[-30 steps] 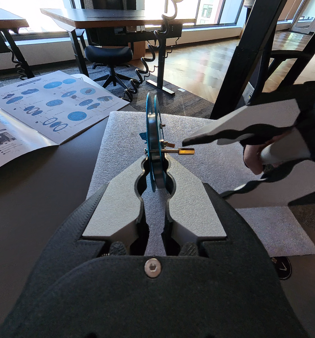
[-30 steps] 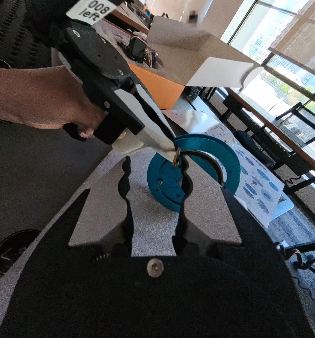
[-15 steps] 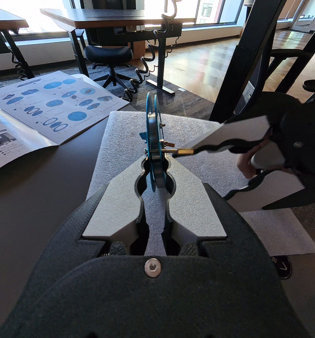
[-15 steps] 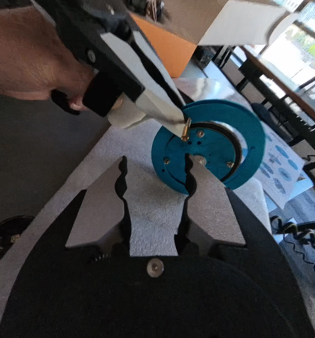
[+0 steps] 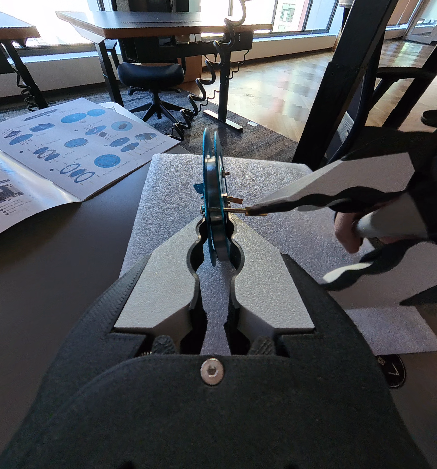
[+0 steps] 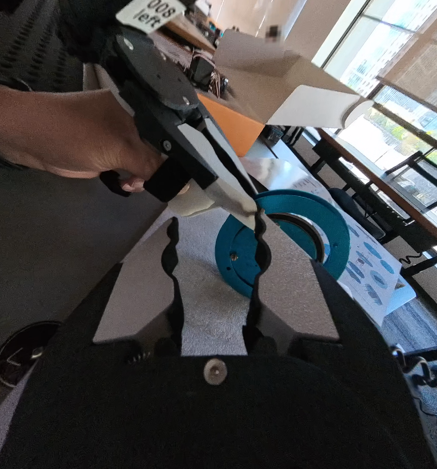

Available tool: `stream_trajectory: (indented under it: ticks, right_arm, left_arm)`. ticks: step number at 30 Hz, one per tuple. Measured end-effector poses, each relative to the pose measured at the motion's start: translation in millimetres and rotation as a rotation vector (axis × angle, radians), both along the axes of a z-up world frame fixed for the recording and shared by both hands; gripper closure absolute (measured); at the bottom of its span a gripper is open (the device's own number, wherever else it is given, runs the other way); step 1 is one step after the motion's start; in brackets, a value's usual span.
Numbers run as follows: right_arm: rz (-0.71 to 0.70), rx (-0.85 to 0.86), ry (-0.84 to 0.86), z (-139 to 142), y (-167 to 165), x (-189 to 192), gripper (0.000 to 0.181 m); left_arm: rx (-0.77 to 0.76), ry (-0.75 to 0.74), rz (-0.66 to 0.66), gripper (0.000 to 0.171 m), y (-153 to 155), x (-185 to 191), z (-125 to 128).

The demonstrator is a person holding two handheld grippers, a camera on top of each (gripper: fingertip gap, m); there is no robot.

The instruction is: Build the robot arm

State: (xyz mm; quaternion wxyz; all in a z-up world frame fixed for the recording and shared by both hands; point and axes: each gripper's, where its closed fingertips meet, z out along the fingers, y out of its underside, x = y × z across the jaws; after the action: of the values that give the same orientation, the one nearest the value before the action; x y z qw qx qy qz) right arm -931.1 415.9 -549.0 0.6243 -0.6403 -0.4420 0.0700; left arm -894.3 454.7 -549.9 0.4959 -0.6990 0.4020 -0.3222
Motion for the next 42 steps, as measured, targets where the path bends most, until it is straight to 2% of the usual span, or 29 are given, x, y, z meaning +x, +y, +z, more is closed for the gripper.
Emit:
stream_trajectory:
  ticks: [2,6,11,13,14,18,20,23,24,27,29,32,33,36,39,40,42]
  right_arm:
    - [-0.001,-0.028,0.005,1,-1,2,0.134]
    - [-0.04,0.103,0.033,28,0,11,0.128]
    - [-0.076,0.111,-0.181,-14,7,13,0.119]
    - [-0.106,0.018,-0.217,-33,12,19,0.121]
    - [-0.107,-0.01,-0.205,-34,12,20,0.121]
    - [-0.082,0.137,-0.109,5,1,12,0.124]
    - [-0.075,0.095,-0.129,-6,4,9,0.12]
    - [-0.123,-0.112,-0.165,-39,13,23,0.122]
    - [-0.122,-0.108,-0.142,-35,12,23,0.122]
    - [-0.086,0.088,-0.063,4,3,14,0.123]
    - [-0.075,0.071,-0.106,-5,4,8,0.12]
    - [-0.105,-0.087,-0.157,-33,10,17,0.125]
    - [-0.113,-0.091,-0.137,-30,11,19,0.124]
    - [-0.096,0.047,-0.072,0,6,12,0.125]
    - [-0.087,0.007,-0.122,-15,8,9,0.117]
    - [-0.084,-0.041,-0.13,-23,8,11,0.126]
    - [-0.094,-0.105,-0.103,-26,9,16,0.127]
  left_arm:
    - [0.006,0.004,-0.001,0.159,-1,0,0]
    - [-0.005,-0.003,-0.001,0.159,0,-1,-1]
    - [0.002,0.003,-0.002,0.159,-1,0,0]
    - [-0.002,0.0,-0.002,0.159,-1,0,0]
    - [-0.003,0.0,-0.002,0.159,-1,0,-1]
    - [-0.002,0.0,-0.003,0.159,-1,0,0]
    - [-0.002,0.002,0.0,0.159,0,0,-1]
    - [-0.002,0.001,-0.002,0.159,-1,0,-1]
    - [0.001,0.002,-0.003,0.159,-1,0,-1]
    - [-0.004,-0.002,-0.002,0.159,-1,0,-1]
    - [-0.006,0.0,0.001,0.159,0,-1,-1]
    - [-0.002,0.0,-0.002,0.159,-1,0,-1]
    - [0.001,0.001,-0.003,0.159,-1,0,-1]
    - [-0.005,-0.002,-0.002,0.159,-1,0,-1]
    - [-0.013,-0.003,-0.001,0.159,0,-1,-1]
    - [-0.014,-0.006,-0.003,0.159,0,-1,-1]
    - [-0.005,0.0,-0.004,0.159,-1,0,-1]
